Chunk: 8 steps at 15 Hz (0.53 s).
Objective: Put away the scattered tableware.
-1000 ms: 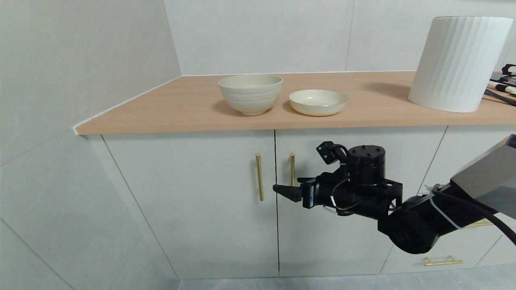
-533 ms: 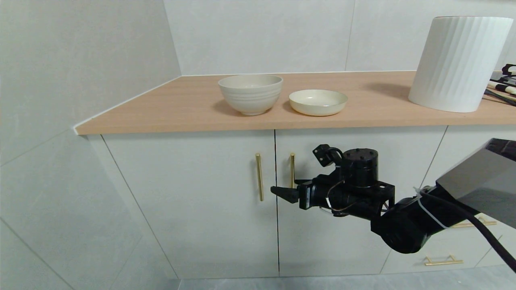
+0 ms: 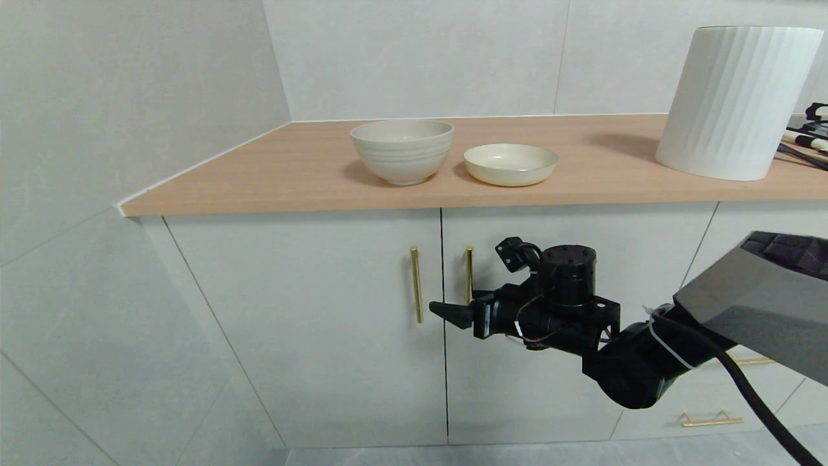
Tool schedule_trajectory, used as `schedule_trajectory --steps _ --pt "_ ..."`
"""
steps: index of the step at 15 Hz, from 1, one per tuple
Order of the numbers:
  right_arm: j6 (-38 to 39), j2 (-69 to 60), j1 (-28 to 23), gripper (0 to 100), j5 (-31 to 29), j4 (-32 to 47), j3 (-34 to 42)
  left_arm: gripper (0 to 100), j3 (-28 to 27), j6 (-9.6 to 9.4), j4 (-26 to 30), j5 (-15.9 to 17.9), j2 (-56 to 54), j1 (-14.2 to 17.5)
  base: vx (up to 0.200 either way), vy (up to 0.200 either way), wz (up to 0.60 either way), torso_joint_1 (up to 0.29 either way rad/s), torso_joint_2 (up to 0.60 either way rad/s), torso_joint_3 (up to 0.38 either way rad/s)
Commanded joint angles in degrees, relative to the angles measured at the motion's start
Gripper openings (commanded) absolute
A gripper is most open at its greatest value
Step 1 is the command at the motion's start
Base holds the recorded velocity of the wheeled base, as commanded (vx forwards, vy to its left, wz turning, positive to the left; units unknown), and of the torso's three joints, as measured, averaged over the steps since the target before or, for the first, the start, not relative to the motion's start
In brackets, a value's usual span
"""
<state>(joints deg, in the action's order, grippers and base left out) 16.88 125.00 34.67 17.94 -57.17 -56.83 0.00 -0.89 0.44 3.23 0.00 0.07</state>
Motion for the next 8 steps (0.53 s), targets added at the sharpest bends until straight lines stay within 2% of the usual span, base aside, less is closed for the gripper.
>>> schedule_trajectory --steps 1,4,8 --pt "0.1 0.4 0.0 100 -0.1 -0.7 -0.6 100 0.0 0.01 0.0 0.0 0.0 0.0 0.0 0.0 0.0 0.0 0.0 0.0" --pt "0.2 0.9 0.0 100 -0.1 -3.9 -0.6 100 0.0 0.01 0.0 0.0 0.0 0.0 0.0 0.0 0.0 0.0 0.0 0.0" --pt "4.4 0.3 0.6 100 1.3 -4.4 0.0 100 0.0 0.01 0.0 0.0 0.0 0.0 0.0 0.0 0.0 0.0 0.0 0.0"
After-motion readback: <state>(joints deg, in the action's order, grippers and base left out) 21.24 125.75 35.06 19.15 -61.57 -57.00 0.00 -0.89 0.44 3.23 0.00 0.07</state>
